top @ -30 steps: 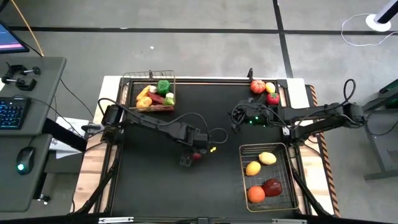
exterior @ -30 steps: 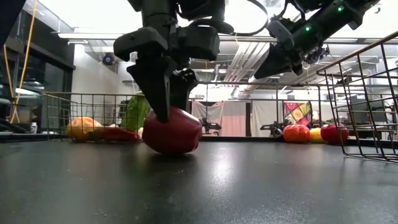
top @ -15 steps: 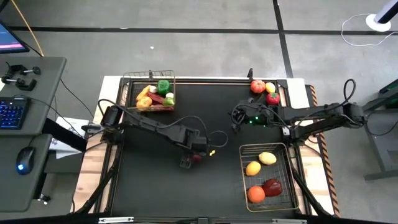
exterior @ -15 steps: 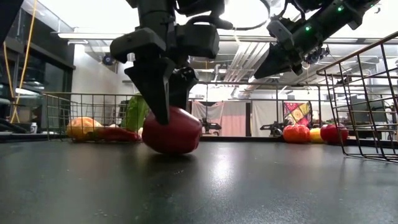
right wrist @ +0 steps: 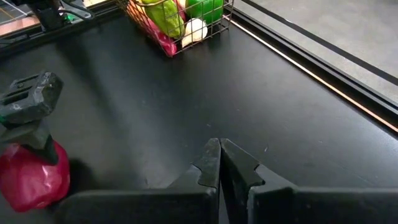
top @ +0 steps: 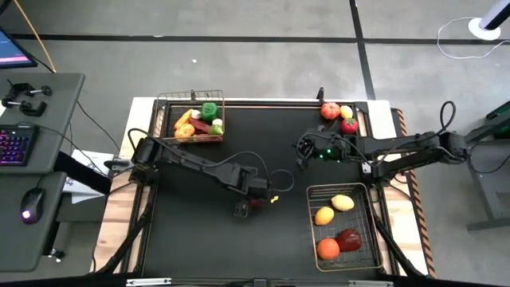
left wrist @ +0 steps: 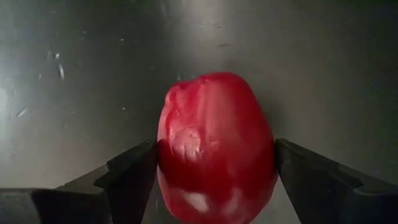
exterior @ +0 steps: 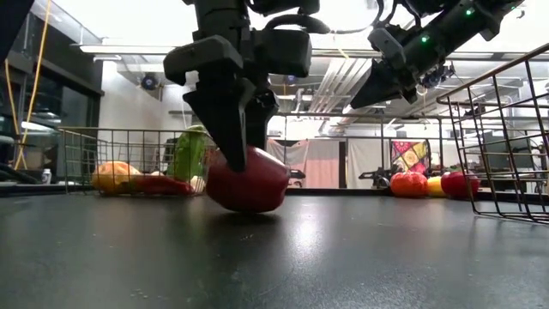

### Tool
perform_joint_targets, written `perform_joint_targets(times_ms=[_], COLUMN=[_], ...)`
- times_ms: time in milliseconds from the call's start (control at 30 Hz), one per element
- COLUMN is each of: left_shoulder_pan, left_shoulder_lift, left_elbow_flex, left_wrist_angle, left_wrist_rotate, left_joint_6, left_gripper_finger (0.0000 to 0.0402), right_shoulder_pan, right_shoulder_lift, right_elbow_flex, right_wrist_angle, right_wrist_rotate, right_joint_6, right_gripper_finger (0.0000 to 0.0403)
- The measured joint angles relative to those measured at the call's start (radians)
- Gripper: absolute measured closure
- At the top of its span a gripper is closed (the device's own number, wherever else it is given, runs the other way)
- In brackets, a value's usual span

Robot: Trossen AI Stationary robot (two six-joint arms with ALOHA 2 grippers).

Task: Sort produce into baskets
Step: Put the red apple into the bottom wire basket

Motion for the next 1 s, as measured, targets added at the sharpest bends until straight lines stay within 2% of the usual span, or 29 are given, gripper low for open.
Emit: perform_joint_targets(times_ms=[200, 500, 900, 1000], left_shoulder_pan=[0.0, 0.003, 0.003, 0.003], left_shoulder_lift=[-0.001, -0.002, -0.005, -0.006], left_elbow_flex=[0.002, 0.003, -0.003, -0.026], left_wrist_angle=[-0.003, -0.06, -0.039, 0.004], left_wrist_rotate=[0.017, 0.022, 0.023, 0.063], left_joint_6=[-0.017, -0.033, -0.048, -0.048], left_gripper_finger=[0.0088, 0.0026, 0.0023, 0.0023], right_shoulder_pan=[0.0, 0.0, 0.0, 0.0], right_shoulder_lift=[0.0, 0.0, 0.0, 0.0], right_elbow_flex=[0.0, 0.0, 0.0, 0.0], right_wrist_angle=[0.0, 0.0, 0.0, 0.0], right_wrist_rotate=[0.0, 0.0, 0.0, 0.0], right_joint_6=[0.003, 0.006, 0.003, 0.003], right_gripper_finger=[0.0403, 0.0403, 0.0403, 0.0403])
